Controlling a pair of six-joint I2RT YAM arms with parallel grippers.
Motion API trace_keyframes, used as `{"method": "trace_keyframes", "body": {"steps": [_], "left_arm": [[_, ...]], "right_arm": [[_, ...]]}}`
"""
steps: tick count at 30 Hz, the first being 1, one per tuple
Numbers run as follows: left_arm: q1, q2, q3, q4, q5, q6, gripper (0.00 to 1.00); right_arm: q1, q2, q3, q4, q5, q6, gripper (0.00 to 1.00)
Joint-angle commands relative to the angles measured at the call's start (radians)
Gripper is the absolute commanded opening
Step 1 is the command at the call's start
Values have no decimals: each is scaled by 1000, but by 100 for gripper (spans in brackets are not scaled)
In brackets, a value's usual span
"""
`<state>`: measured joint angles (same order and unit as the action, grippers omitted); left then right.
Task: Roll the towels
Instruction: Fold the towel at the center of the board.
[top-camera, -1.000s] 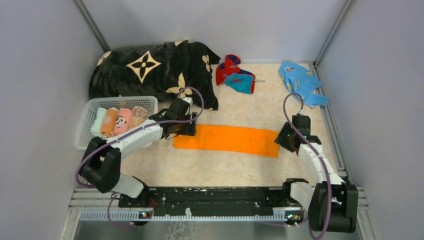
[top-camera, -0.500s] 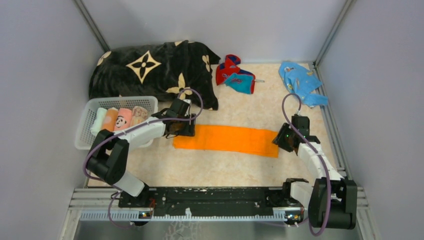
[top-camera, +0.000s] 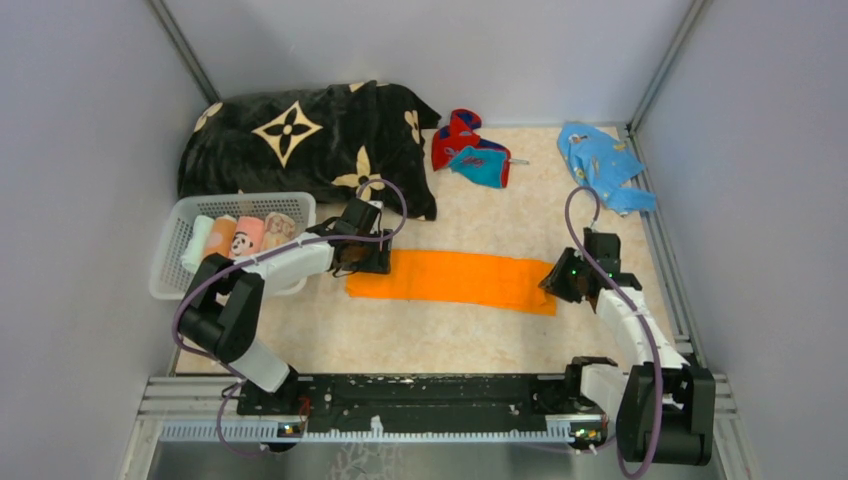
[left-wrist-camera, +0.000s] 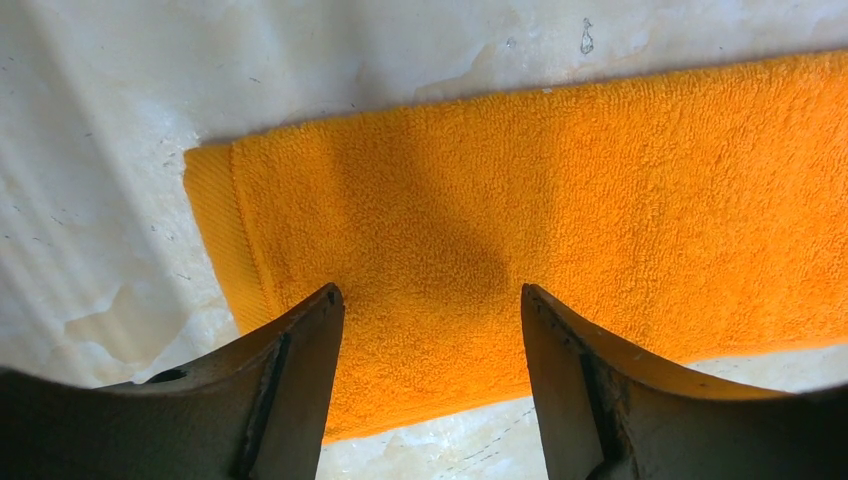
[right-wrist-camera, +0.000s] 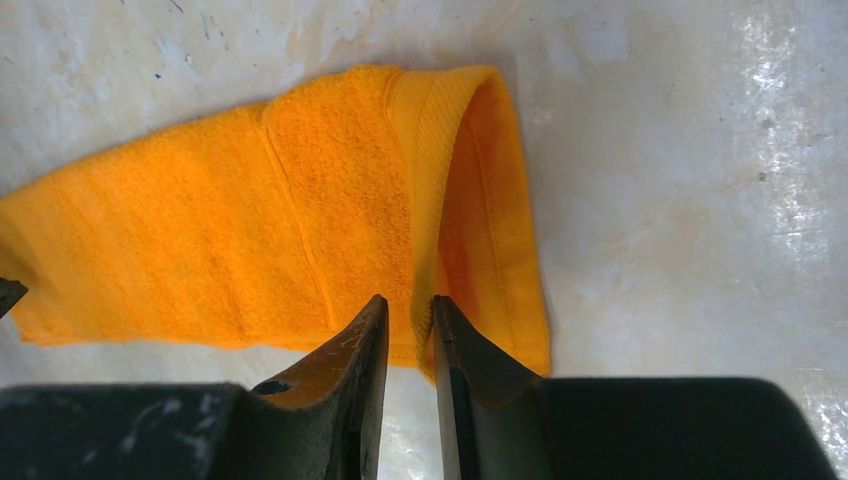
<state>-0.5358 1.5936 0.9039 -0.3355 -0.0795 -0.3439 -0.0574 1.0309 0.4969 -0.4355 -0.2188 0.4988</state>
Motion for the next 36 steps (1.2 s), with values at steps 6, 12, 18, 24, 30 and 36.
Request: {"method": "trace_keyframes", "body": {"steps": [6,12,18,24,30,36], "left_arm": [[5,9,-14,20,4,-5,71],[15,40,-14,23,9,-13,71],[49,72,-20,24,12,-30,70],[100,90,-30,11,-11,-43,70],[158,47,-88,62,5,-71,70],[159,42,-94,60,1,-76,70]], "right_arm": [[-12,-32,-23,-12,-23,40,36],[-12,-42,-43,-7,4,56,37],[-11,-25,-55,12,-22,58,23],[-12,18,-75,88,-9,66,4],[-12,110,-9,113,-20,62,0],[-12,62,68,-72,22,90,0]]}}
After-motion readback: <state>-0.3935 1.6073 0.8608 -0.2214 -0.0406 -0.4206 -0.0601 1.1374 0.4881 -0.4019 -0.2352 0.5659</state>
